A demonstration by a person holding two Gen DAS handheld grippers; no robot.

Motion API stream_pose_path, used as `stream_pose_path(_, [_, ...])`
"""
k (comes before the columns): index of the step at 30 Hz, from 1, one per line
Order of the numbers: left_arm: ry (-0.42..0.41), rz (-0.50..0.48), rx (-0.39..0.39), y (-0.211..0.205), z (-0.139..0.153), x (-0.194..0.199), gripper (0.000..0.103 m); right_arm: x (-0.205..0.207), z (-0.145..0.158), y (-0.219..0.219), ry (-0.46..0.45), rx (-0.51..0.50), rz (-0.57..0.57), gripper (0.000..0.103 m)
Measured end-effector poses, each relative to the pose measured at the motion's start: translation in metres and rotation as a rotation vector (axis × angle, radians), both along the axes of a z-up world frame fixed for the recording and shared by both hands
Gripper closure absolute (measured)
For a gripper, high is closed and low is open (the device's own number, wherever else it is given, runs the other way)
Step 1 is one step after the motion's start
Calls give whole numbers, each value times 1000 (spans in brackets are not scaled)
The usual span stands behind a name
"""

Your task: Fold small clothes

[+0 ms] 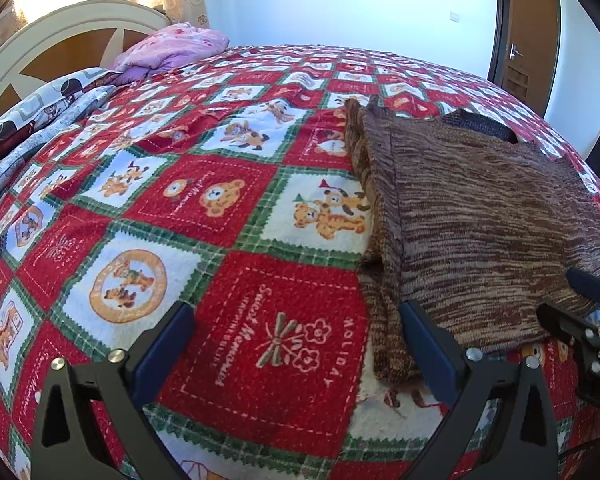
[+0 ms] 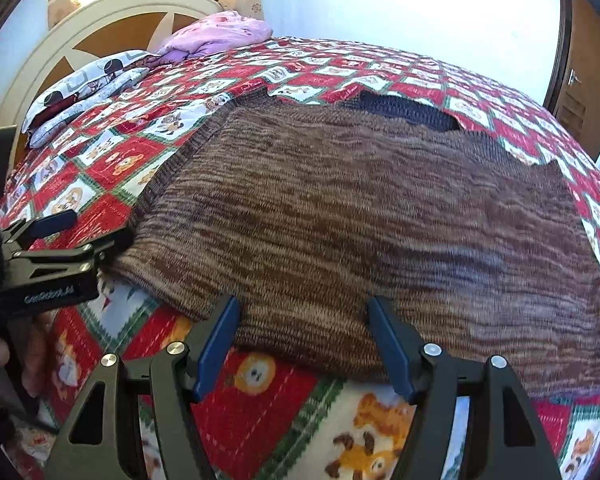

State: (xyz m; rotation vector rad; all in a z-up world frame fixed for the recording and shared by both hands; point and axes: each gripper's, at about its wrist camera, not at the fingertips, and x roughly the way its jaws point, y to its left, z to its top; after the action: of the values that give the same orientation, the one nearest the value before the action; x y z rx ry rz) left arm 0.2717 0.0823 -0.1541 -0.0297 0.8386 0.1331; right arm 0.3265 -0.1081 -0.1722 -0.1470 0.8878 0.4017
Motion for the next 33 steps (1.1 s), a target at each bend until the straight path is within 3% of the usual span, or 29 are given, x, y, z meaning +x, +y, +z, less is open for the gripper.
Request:
stream_pose_path(9, [-6,-2,-5,0,1,-4,0,-6,3,2,7,-24,29,35])
stream_pose_path(14, [0,-21,-67,14,8,-14,0,-23,4,7,-44,-78,89,35])
stream_pose_path(19, [-21,-8,-124,36,18,-21,0,-27,14,9,-66,-43,122,35])
stream_pose_path(22, [-55,-5,-109,49,28,-22,0,-36,24,28,-141,-59,193,35])
stream_pose_path(26, [-88,-8,-90,73,42,-21,0,-47,24,67,-268,-174,301,35])
stream_pose_path(33, [-132,-7,-177,113,52,-21,0,-54,14,108,-303,-258,398,35])
